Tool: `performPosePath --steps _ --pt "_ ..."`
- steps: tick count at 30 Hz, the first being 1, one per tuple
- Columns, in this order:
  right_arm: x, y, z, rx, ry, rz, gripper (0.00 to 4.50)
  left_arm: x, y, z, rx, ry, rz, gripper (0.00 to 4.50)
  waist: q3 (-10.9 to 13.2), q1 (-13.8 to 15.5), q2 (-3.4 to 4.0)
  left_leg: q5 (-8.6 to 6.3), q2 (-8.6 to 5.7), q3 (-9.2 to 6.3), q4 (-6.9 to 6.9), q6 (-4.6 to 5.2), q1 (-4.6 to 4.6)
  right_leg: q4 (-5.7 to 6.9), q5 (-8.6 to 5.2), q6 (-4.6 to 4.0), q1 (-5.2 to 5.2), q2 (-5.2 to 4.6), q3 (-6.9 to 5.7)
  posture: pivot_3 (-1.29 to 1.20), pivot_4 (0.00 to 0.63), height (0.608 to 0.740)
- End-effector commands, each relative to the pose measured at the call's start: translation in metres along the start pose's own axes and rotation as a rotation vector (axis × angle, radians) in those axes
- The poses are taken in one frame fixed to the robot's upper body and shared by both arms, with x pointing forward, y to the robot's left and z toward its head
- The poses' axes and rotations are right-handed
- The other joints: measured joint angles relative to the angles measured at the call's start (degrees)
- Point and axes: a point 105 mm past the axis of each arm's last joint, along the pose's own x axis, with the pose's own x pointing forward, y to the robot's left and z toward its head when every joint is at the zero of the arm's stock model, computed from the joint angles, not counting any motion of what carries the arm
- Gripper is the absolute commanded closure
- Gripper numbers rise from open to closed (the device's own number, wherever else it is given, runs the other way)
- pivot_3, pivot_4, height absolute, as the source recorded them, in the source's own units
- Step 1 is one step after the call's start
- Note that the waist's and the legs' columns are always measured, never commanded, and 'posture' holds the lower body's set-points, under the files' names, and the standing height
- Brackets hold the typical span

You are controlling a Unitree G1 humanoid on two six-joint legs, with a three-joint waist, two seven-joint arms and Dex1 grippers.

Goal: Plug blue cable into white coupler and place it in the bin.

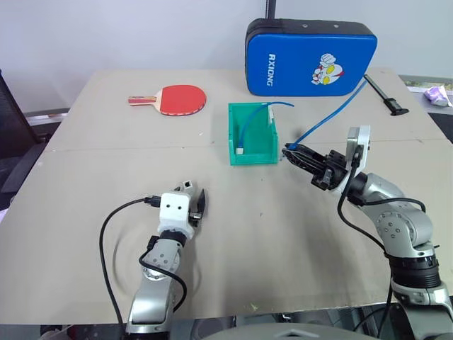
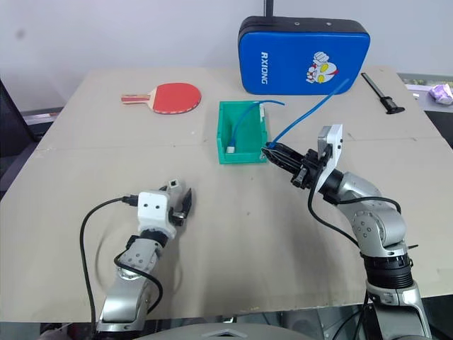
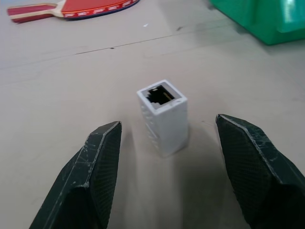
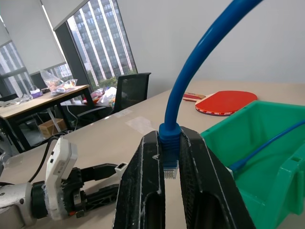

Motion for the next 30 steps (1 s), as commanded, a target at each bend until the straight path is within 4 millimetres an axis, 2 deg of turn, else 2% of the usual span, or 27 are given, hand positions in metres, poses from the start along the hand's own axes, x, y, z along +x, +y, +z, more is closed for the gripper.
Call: performPosePath --steps 1,5,9,11,17,22,26,30 --pt "0.000 0.005 0.011 -0.053 -0.029 0.007 4.50 0.007 0.006 -0.007 -0.007 0.027 0.028 2.22 0.0 0.0 0.05 0.00 0.00 -0.03 0.00 0.00 0.00 0.02 0.00 0.00 0.00 0.02 -0.02 0.00 0.150 0.728" --pt "0.000 0.006 0.010 -0.053 -0.025 0.008 4.50 0.012 0.005 -0.009 -0.022 0.028 0.024 4.13 -0.1 0.0 0.09 0.00 -0.01 -0.07 0.00 0.00 0.00 0.04 0.06 0.10 0.01 0.08 -0.03 0.00 0.150 0.728" --pt "0.003 0.009 0.008 -0.054 -0.019 0.012 4.50 0.014 0.003 -0.010 -0.023 0.026 0.012 4.19 -0.1 0.1 0.10 0.00 -0.01 -0.04 0.00 0.00 -0.02 0.01 0.06 0.11 0.01 0.04 -0.03 0.00 0.150 0.728" --pt "0.010 0.013 0.006 -0.065 -0.012 0.024 4.50 0.018 -0.005 -0.004 -0.014 0.004 -0.037 4.19 -0.1 0.0 0.11 0.00 -0.01 -0.04 0.00 0.00 -0.01 0.01 0.06 0.11 0.02 0.04 -0.02 0.00 0.150 0.728" --pt "0.056 0.033 -0.016 -0.189 0.052 0.037 4.50 0.033 -0.038 0.042 0.070 -0.169 -0.208 4.19 -0.1 0.0 0.10 0.02 -0.03 -0.09 0.04 -0.02 -0.01 0.05 0.06 0.02 0.02 0.15 -0.05 0.00 0.150 0.728" --pt "0.090 0.037 -0.017 -0.279 -0.013 -0.010 4.50 0.038 -0.056 0.080 0.146 -0.305 -0.279 4.19 -0.1 -0.1 0.09 0.03 -0.08 -0.03 0.05 -0.04 -0.06 -0.01 0.09 0.08 -0.02 0.15 -0.04 0.00 0.150 0.728" --pt "0.098 0.035 -0.016 -0.307 -0.036 -0.030 4.50 0.038 -0.061 0.096 0.166 -0.361 -0.292 4.19 -0.1 0.0 0.09 0.03 -0.06 -0.03 0.03 -0.07 -0.17 -0.07 0.09 0.09 -0.09 0.11 -0.06 0.00 0.150 0.728" --pt "0.098 0.028 -0.023 -0.344 -0.003 -0.046 4.50 0.037 -0.062 0.094 0.152 -0.360 -0.276 4.19 -0.1 -0.1 0.09 0.02 -0.05 0.01 0.02 -0.07 -0.20 -0.09 0.09 0.09 -0.13 0.05 -0.04 0.00 0.150 0.728"
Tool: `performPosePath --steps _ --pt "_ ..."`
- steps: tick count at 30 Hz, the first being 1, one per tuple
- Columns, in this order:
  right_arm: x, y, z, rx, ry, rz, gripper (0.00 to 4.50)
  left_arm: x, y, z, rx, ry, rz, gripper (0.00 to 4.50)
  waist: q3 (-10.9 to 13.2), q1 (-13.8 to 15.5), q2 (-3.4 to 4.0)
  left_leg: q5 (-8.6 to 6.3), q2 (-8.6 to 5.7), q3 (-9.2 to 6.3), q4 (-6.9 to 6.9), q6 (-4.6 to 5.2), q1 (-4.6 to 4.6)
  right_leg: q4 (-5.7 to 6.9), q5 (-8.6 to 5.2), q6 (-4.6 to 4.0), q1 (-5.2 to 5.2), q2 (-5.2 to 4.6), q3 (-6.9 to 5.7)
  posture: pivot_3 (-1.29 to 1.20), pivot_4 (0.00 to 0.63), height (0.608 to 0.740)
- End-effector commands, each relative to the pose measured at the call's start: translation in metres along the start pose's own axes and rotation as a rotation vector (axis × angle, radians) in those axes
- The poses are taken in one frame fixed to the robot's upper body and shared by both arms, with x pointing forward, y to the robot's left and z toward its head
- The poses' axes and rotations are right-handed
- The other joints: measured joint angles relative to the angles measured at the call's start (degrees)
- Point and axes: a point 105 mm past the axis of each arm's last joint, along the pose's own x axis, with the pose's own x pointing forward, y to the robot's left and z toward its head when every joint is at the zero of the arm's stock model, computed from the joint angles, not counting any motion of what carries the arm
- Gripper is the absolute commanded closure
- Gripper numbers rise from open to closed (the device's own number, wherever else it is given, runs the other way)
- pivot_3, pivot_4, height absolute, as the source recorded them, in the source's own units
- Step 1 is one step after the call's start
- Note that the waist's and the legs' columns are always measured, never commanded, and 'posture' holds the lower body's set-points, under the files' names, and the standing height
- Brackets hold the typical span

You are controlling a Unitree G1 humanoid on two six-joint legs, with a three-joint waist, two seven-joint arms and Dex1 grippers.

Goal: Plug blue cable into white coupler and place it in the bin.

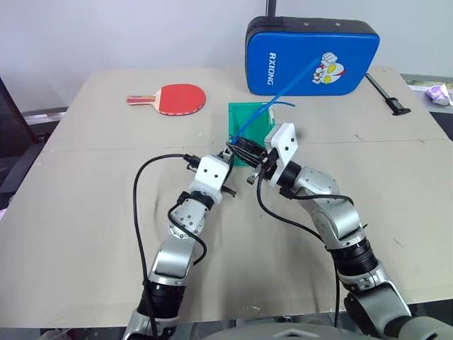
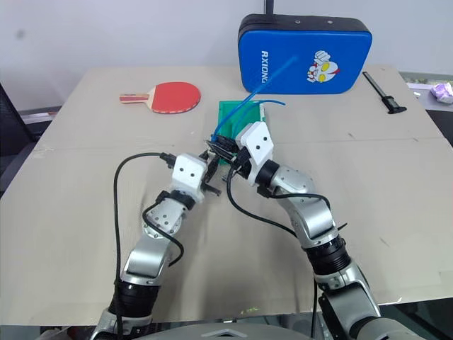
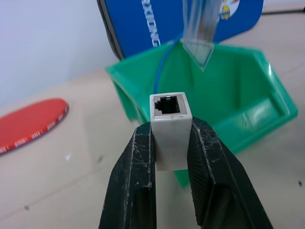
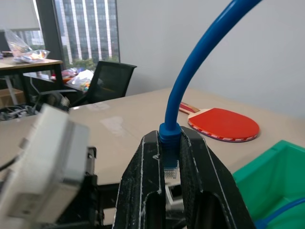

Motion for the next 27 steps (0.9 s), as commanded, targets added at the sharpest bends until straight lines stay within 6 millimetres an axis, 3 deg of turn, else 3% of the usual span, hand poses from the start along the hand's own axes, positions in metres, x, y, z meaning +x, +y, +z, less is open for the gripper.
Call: performPosePath --steps 1,13,20,27 --pt "0.003 -0.001 0.007 -0.058 -0.024 0.008 4.50 0.000 -0.003 0.017 0.010 -0.071 0.010 4.19 0.0 0.0 0.00 0.00 0.00 0.00 0.00 0.01 0.00 0.00 0.00 0.00 0.00 0.00 0.00 0.00 0.150 0.728" --pt "0.009 -0.002 -0.002 -0.048 -0.003 0.010 4.50 -0.001 -0.010 0.020 0.016 -0.086 -0.014 4.19 0.0 -0.1 0.00 -0.01 0.01 -0.03 0.00 0.01 0.04 0.07 0.00 0.00 0.00 0.06 -0.02 0.00 0.150 0.728" --pt "0.007 -0.008 -0.020 -0.068 0.100 -0.015 4.50 -0.001 -0.010 0.022 0.025 -0.094 -0.017 4.19 0.0 -0.1 0.00 -0.01 0.01 -0.03 0.00 0.01 0.04 0.07 0.00 0.00 0.00 0.04 -0.01 0.00 0.150 0.728" --pt "0.003 0.009 -0.047 -0.085 0.249 0.083 4.50 0.001 -0.014 0.035 -0.002 -0.142 -0.044 4.19 0.0 0.0 0.00 -0.01 0.01 -0.03 0.00 0.01 0.02 0.06 0.00 0.00 -0.01 0.04 -0.02 0.00 0.150 0.728"
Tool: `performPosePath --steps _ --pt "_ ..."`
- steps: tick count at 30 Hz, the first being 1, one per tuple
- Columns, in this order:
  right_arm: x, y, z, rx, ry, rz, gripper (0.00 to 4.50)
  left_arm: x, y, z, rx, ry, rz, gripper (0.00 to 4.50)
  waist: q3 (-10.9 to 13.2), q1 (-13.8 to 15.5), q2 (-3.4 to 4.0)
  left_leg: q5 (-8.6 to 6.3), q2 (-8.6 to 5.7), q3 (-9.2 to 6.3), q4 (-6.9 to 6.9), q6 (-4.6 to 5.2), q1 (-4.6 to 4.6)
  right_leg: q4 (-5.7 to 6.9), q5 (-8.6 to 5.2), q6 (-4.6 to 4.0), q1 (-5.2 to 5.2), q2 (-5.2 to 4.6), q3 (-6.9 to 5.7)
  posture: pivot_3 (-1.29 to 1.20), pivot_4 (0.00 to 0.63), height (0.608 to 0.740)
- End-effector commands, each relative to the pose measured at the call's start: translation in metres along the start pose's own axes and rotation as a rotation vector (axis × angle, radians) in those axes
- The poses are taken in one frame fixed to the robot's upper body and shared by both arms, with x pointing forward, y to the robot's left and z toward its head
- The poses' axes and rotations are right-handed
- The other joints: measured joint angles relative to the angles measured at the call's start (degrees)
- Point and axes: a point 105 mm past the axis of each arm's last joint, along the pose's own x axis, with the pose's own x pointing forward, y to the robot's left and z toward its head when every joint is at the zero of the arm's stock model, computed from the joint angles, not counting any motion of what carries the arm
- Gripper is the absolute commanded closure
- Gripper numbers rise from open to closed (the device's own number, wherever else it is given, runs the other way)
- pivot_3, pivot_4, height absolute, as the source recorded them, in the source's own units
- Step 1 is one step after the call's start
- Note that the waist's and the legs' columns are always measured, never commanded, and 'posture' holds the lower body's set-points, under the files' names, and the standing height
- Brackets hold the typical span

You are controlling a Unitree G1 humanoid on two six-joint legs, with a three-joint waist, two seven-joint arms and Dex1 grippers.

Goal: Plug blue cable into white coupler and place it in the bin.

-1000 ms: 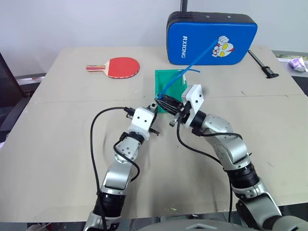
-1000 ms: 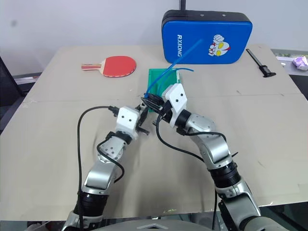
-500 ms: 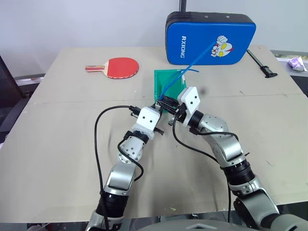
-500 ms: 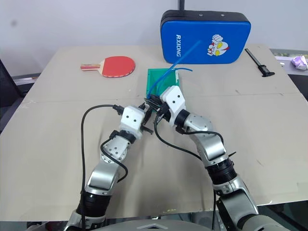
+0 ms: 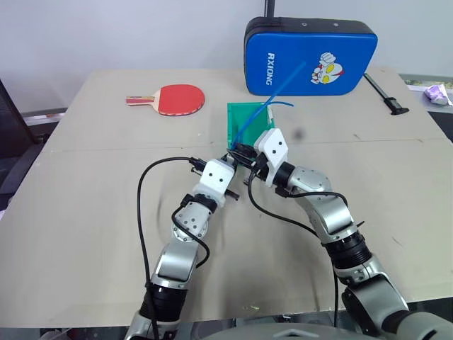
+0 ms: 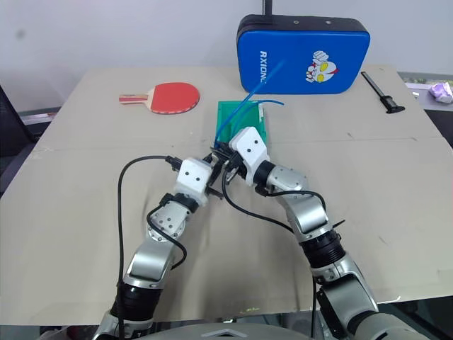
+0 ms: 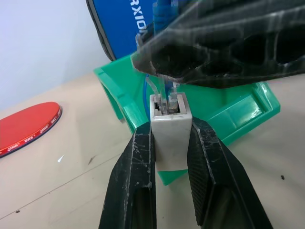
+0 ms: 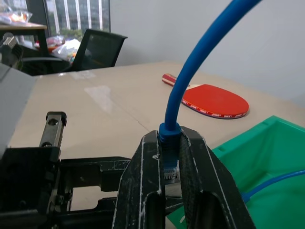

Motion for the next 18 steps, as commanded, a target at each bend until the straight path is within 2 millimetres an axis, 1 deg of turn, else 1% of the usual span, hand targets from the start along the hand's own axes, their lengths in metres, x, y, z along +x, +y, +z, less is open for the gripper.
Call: performPosePath --steps 1,3,5,7,12,14,16,18 --pt "-0.001 0.013 -0.022 -0.029 0.112 0.062 4.50 0.004 -0.003 0.044 -0.013 -0.168 -0.029 4.19 0.0 0.0 0.00 0.00 0.00 0.01 0.00 0.00 0.00 0.00 0.00 0.00 0.00 -0.01 0.00 0.00 0.150 0.728" --pt "-0.003 0.010 -0.032 -0.014 0.158 0.037 4.50 0.005 -0.005 0.053 -0.015 -0.194 -0.047 4.19 0.0 0.0 0.00 0.00 -0.01 0.02 0.00 0.00 0.00 -0.01 0.00 0.00 0.01 -0.01 0.00 0.00 0.150 0.728" --pt "-0.006 0.005 -0.040 0.006 0.199 0.012 4.50 0.005 -0.004 0.059 -0.013 -0.213 -0.050 4.19 0.0 0.0 0.00 0.00 -0.01 0.01 0.00 0.00 0.01 0.01 0.00 0.00 0.01 0.00 0.00 0.00 0.150 0.728" --pt "-0.008 0.004 -0.046 0.019 0.234 0.016 4.50 0.005 -0.004 0.063 -0.017 -0.225 -0.049 4.19 0.0 0.0 0.00 0.00 -0.01 0.00 0.00 0.00 0.01 0.01 0.00 0.00 0.00 0.02 0.00 0.00 0.150 0.728" --pt "-0.011 0.003 -0.048 0.093 0.266 -0.013 4.50 0.005 -0.007 0.065 -0.033 -0.239 -0.059 4.19 0.0 0.0 0.00 0.00 -0.01 0.00 0.00 0.00 0.01 0.01 0.00 0.00 0.00 0.02 0.00 0.00 0.150 0.728" --pt "-0.016 0.005 -0.054 0.113 0.329 -0.004 4.50 0.005 -0.007 0.068 -0.027 -0.254 -0.056 4.19 0.0 0.0 0.00 0.00 0.00 -0.01 0.00 0.00 0.00 0.01 0.00 0.00 0.00 0.01 -0.01 0.00 0.150 0.728" --pt "-0.024 0.012 -0.064 0.109 0.414 0.044 4.50 0.005 -0.008 0.072 -0.010 -0.274 -0.065 4.19 0.0 0.1 -0.01 0.00 0.00 -0.01 0.00 0.00 -0.01 0.00 0.00 0.00 0.01 -0.01 0.00 0.00 0.150 0.728" --pt "-0.027 0.014 -0.068 0.095 0.448 0.056 4.50 0.006 -0.009 0.076 -0.010 -0.284 -0.067 4.19 0.0 0.0 -0.01 0.00 -0.02 0.00 0.00 0.01 0.00 -0.01 0.00 0.00 0.01 -0.03 0.00 0.00 0.150 0.728"
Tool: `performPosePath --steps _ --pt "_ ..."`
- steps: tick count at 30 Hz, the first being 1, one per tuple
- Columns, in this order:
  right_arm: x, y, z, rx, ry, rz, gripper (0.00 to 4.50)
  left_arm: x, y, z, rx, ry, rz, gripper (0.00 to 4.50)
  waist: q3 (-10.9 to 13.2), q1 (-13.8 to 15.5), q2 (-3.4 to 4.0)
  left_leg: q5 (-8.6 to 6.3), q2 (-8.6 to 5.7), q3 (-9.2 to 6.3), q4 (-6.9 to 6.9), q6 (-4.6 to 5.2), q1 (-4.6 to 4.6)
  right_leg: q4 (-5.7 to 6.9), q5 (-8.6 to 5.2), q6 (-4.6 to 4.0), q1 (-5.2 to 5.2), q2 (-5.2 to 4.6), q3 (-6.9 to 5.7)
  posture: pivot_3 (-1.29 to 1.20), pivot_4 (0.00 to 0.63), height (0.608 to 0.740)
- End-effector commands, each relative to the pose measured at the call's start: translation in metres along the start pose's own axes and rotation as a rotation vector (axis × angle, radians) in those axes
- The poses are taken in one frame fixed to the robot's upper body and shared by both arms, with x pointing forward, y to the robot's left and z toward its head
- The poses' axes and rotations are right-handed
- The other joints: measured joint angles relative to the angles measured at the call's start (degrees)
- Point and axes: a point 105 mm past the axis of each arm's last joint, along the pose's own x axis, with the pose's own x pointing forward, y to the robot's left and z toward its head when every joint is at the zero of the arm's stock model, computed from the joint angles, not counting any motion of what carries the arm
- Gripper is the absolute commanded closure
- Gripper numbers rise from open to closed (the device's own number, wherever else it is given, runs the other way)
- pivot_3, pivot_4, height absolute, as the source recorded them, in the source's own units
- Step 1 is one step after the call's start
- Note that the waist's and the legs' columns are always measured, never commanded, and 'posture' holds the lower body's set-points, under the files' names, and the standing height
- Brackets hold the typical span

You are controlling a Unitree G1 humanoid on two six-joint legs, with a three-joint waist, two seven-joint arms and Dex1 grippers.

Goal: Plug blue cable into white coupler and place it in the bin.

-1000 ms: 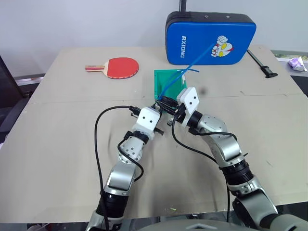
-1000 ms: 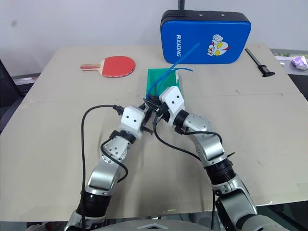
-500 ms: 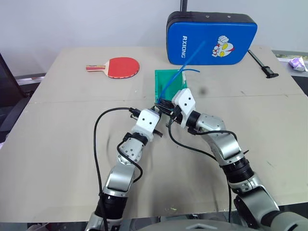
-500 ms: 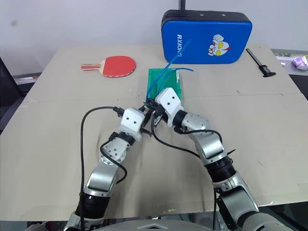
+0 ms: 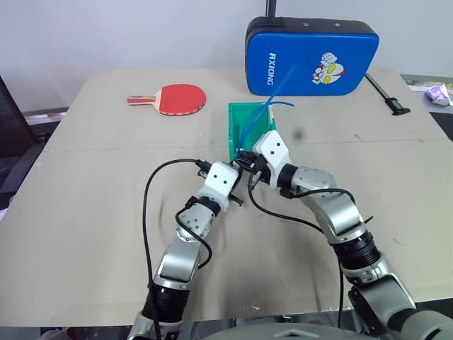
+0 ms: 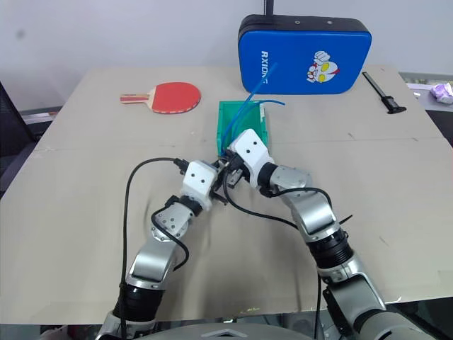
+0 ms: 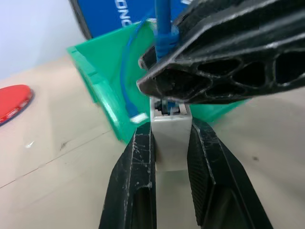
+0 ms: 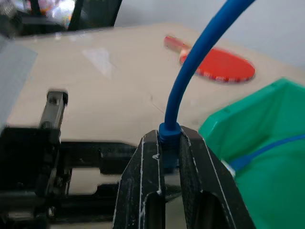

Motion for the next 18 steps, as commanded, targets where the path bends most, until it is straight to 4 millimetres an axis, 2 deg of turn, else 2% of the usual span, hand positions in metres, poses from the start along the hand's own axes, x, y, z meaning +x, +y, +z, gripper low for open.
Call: performPosePath --steps 1,3,5,10,12,13,17,18 --pt "-0.003 0.016 -0.056 0.091 0.243 0.046 4.50 0.001 0.001 0.083 0.053 -0.331 0.008 4.19 0.0 0.0 0.00 0.00 0.00 0.01 0.00 0.00 0.01 0.01 0.00 0.00 0.00 0.00 0.01 0.00 0.150 0.728" --pt "0.001 0.015 -0.049 0.125 0.200 0.023 4.50 0.001 0.001 0.084 0.050 -0.335 0.006 4.19 0.0 -0.1 0.00 0.00 0.00 -0.02 0.00 0.00 0.01 0.01 0.00 0.00 -0.01 0.04 -0.02 0.00 0.150 0.728" --pt "0.007 0.011 -0.034 0.170 0.106 -0.019 4.50 0.001 0.002 0.081 0.036 -0.324 0.011 4.19 0.0 -0.2 0.00 0.00 0.00 -0.04 -0.02 0.00 0.02 0.02 0.00 0.00 0.00 0.10 -0.04 0.00 0.150 0.728" --pt "0.007 -0.003 -0.001 0.124 -0.093 -0.073 4.50 0.000 0.008 0.067 -0.018 -0.265 0.041 4.19 0.0 -0.1 0.00 0.00 0.00 -0.07 -0.05 0.00 0.01 0.02 0.00 0.00 -0.01 0.09 -0.06 0.00 0.150 0.728" --pt "0.006 -0.006 0.005 0.114 -0.138 -0.085 4.50 -0.001 0.009 0.064 -0.032 -0.248 0.043 4.19 0.0 -0.1 0.00 0.00 -0.01 -0.06 -0.05 0.00 -0.01 0.00 0.00 0.00 -0.01 0.08 -0.05 0.00 0.150 0.728" --pt "0.005 -0.007 0.009 0.099 -0.164 -0.085 4.50 -0.001 0.009 0.062 -0.035 -0.242 0.041 3.11 0.0 -0.1 -0.02 0.00 0.00 -0.05 -0.05 0.00 -0.01 0.00 0.00 0.00 0.00 0.06 -0.05 0.00 0.150 0.728" --pt "0.002 -0.013 0.018 0.087 -0.224 -0.106 4.50 -0.004 0.011 0.056 -0.033 -0.219 0.041 1.65 0.0 -0.1 -0.01 0.00 0.00 -0.04 -0.05 0.00 -0.02 -0.02 0.00 0.00 0.00 0.05 -0.03 0.00 0.150 0.728" --pt "0.001 -0.015 0.020 0.088 -0.241 -0.112 4.50 -0.006 0.012 0.054 -0.031 -0.208 0.044 1.65 0.0 -0.1 -0.01 0.00 -0.01 -0.03 -0.05 0.00 -0.01 -0.02 0.00 0.00 0.00 0.05 -0.02 0.00 0.150 0.728"
